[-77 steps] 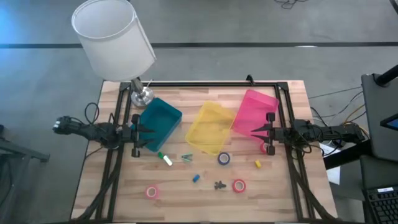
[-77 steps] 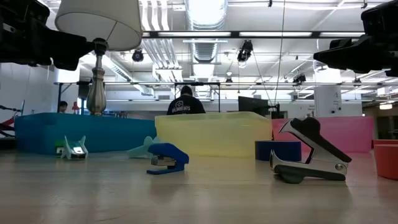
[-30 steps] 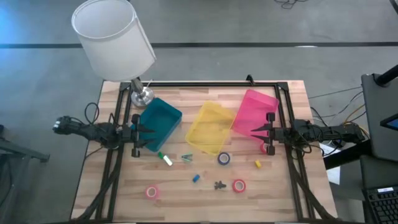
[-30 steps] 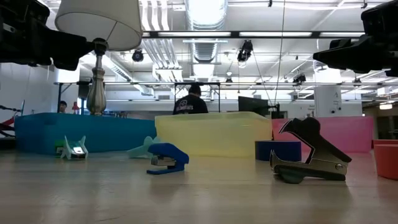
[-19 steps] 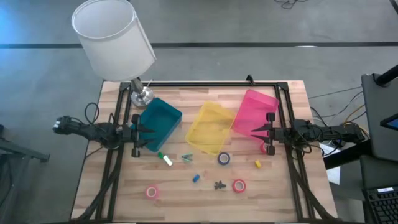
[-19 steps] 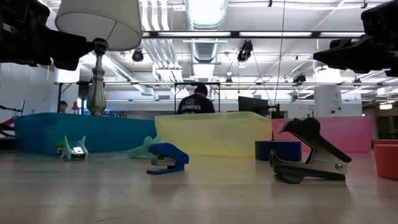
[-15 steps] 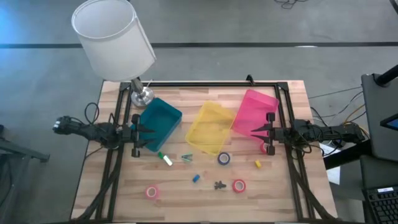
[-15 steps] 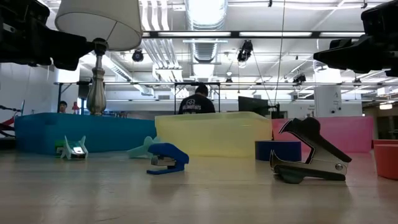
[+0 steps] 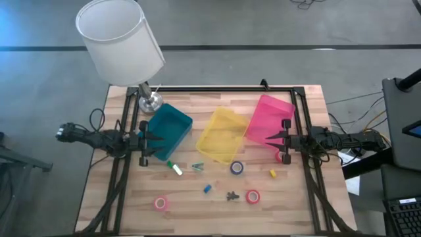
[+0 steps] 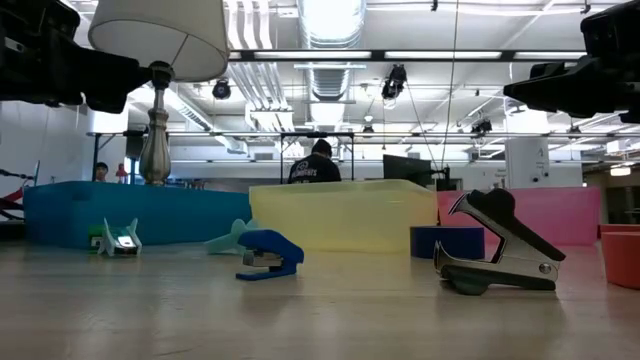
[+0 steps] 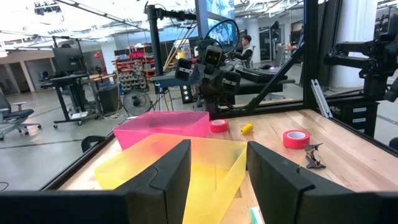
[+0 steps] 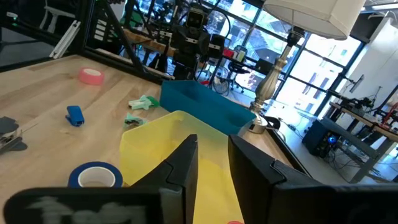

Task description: Pick and place Stapler, Stapler remover, tape

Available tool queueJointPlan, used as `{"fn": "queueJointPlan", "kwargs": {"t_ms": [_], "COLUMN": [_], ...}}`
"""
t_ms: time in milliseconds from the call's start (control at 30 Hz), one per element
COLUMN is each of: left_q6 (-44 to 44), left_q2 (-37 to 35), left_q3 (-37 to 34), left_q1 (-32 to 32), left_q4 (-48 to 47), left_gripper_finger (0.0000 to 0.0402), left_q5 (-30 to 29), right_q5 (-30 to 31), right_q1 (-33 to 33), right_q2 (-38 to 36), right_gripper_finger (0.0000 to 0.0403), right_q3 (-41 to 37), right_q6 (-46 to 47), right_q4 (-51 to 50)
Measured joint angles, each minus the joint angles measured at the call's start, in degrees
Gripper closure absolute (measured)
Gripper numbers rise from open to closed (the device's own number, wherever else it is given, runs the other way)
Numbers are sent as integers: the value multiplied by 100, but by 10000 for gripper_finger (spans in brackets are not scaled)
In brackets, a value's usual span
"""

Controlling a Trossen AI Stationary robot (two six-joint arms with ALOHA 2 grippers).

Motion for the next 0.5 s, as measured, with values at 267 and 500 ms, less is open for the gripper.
{"fn": "queueJointPlan", "kwargs": {"t_ms": [267, 500], "left_q6": [2, 0], "left_q2": [0, -2], "left_q3": [0, 0], "left_q1": [0, -2], "left_q4": [-1, -1], "left_gripper_finger": [241, 241], "left_q5": [-2, -1], "right_q5": [1, 1], "right_q1": [0, -2], "right_q2": [-2, -1], "right_gripper_finger": [328, 335], "right_q3": [2, 0], "right_q6": [0, 0], "right_q4": [2, 0]}}
